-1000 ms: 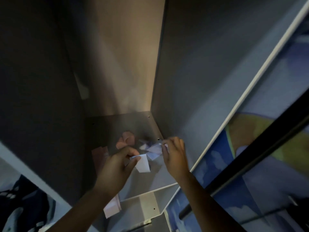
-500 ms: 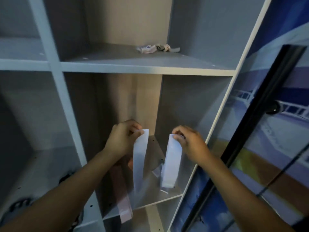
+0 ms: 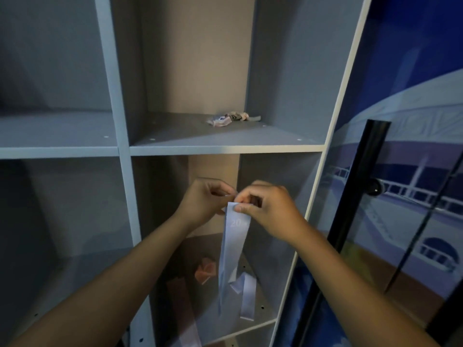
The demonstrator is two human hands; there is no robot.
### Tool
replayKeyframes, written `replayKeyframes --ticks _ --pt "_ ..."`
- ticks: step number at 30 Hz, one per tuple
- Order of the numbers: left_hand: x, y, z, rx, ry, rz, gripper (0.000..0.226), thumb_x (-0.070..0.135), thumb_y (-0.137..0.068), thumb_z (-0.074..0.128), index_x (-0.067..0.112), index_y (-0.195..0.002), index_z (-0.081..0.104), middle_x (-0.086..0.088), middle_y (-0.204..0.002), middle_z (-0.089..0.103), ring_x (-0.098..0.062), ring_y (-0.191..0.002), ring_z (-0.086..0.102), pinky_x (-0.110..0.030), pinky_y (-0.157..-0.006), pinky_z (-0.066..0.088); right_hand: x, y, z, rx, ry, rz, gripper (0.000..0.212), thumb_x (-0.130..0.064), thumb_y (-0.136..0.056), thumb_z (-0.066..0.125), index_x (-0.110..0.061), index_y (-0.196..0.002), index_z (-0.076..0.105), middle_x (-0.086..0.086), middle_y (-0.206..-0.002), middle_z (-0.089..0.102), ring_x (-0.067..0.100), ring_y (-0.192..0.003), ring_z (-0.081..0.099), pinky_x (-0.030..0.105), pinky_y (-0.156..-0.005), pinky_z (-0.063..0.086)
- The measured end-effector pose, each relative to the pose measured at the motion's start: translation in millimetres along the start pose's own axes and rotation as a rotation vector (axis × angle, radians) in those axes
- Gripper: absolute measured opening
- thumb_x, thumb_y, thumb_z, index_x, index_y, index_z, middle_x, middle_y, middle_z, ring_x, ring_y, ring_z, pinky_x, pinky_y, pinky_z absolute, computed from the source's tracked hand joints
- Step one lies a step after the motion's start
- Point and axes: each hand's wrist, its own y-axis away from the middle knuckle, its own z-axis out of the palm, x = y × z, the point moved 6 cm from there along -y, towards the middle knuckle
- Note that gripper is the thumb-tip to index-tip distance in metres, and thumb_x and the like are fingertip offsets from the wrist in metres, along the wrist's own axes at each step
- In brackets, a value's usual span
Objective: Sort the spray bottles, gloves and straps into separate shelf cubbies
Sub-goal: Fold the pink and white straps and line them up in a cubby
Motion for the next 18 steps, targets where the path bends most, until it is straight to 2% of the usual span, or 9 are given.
replayKeyframes --ticks 3,6,13,16,18 --pt "10 2 -3 -0.035 0.075 -0.008 0.012 0.007 -0.086 0.073 -0.001 -0.094 0.074 -0.011 -0.086 0.076 -0.017 -0.073 0.073 -0.022 -0.062 0.058 -1 -4 3 0.065 -0.009 0.044 0.017 -0.015 -0.075 0.084 -0.019 -0.085 0.071 -0.007 -0.076 0.064 0.009 -0.071 0.059 0.011 -0.065 0.041" --pt "9 6 -6 -0.055 0.113 -0.044 0.013 0.007 -0.087 0.072 -0.001 -0.096 0.075 -0.009 -0.088 0.076 -0.014 -0.075 0.074 -0.021 -0.061 0.058 1 -3 5 0.066 -0.024 0.107 0.028 -0.018 -0.074 0.085 -0.022 -0.093 0.064 -0.005 -0.078 0.067 0.01 -0.073 0.06 0.01 -0.065 0.044" --pt "9 14 -12 -0.075 0.065 -0.051 0.012 0.009 -0.087 0.071 0.001 -0.096 0.076 -0.008 -0.087 0.077 -0.012 -0.073 0.073 -0.019 -0.06 0.056 -5 -3 8 0.079 0.086 0.025 0.023 -0.021 -0.072 0.087 -0.017 -0.088 0.071 -0.013 -0.074 0.059 -0.002 -0.071 0.056 0.006 -0.064 0.041" --pt "12 16 -13 -0.094 0.046 -0.049 0.012 0.008 -0.09 0.068 0.001 -0.097 0.075 -0.009 -0.088 0.076 -0.009 -0.073 0.072 -0.018 -0.061 0.055 -6 -3 9 0.079 0.144 -0.009 0.021 -0.024 -0.073 0.086 -0.014 -0.087 0.073 -0.01 -0.076 0.057 0.003 -0.067 0.053 0.01 -0.063 0.041" --pt "13 18 -13 -0.12 0.021 -0.038 0.012 0.01 -0.09 0.068 0.004 -0.098 0.075 -0.008 -0.091 0.077 -0.008 -0.075 0.071 -0.018 -0.064 0.057 -6 -3 10 0.077 0.17 -0.036 0.021 -0.025 -0.074 0.086 -0.012 -0.086 0.073 -0.006 -0.079 0.058 0.006 -0.069 0.053 0.019 -0.064 0.045"
